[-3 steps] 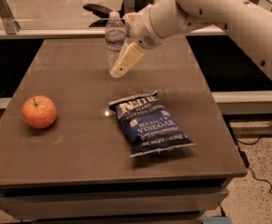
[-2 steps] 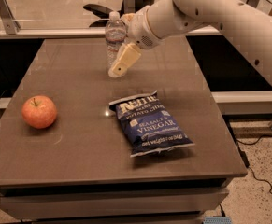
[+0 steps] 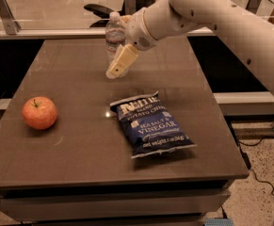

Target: Knock water bottle over

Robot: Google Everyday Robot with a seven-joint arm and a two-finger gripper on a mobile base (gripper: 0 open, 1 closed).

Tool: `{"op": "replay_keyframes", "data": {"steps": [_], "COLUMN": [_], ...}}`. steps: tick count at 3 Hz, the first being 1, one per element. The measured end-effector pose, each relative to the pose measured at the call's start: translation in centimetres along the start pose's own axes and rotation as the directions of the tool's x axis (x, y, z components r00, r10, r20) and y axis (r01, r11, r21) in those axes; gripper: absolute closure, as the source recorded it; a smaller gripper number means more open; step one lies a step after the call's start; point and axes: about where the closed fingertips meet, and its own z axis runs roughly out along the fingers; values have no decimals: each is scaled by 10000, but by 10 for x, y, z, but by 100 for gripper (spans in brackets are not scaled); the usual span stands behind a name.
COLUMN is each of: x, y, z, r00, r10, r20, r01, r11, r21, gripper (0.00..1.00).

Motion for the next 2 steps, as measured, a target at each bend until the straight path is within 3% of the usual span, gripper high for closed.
{"op": "replay_keyframes", "data": {"steps": [1,2], "x": [0,0], "y": [-1,-1], "z": [6,12], "r00": [10000,9999], "r10": [10,1], "r20": [67,136], "r01": [-9,3], "r11": [9999,9997], "r21": [-139,-257], "gripper": [0,17]}}
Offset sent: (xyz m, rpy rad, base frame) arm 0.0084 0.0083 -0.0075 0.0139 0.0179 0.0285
